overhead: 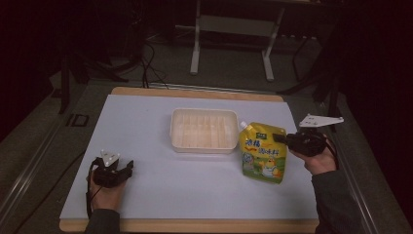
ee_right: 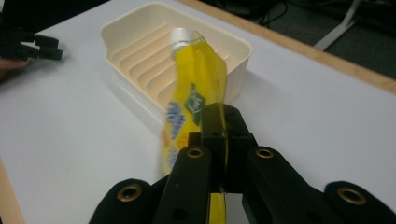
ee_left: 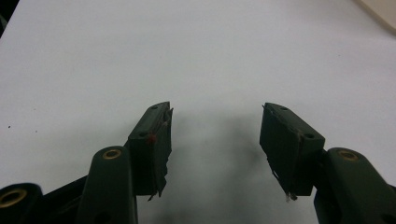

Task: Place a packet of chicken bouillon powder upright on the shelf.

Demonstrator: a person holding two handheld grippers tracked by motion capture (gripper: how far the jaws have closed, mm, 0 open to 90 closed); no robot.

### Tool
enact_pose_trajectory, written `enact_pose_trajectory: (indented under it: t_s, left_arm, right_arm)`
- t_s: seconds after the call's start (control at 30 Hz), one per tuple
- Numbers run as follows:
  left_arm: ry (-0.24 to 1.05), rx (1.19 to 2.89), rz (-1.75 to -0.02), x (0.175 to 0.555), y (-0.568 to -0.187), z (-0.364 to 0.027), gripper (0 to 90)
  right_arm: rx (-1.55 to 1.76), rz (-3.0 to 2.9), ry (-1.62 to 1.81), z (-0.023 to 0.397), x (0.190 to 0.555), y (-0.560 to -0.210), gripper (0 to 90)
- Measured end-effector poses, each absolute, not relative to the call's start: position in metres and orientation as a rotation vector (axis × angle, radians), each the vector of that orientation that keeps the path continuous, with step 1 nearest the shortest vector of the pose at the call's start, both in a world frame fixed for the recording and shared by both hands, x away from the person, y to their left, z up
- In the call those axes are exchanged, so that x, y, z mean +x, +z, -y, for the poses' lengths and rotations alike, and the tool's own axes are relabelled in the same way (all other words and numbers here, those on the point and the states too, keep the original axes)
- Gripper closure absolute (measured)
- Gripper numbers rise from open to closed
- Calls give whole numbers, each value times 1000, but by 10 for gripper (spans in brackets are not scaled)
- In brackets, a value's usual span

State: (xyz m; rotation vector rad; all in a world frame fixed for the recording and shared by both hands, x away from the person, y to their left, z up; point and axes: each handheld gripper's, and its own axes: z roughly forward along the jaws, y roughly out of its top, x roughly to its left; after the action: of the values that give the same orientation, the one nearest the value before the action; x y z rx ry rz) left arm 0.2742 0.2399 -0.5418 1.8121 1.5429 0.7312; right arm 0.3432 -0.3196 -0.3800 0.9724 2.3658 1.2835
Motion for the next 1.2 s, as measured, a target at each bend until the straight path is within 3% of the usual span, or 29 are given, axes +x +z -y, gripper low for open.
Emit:
enact_pose_trajectory:
  t_s: [0.47,0.83,1.2]
  left_arm:
    - [737,1813,-1543,274,-542,-240,430]
    - [733,1816,-1546,274,-542,-239,425]
    - [735,1813,-1547,274,-542,-240,425]
  right_arm:
    - [976,-2392,1249,340,328,-374,889]
    - [1001,-2459,992,344,319,-377,826]
    - [1074,-2542,836,344,321,-384,827]
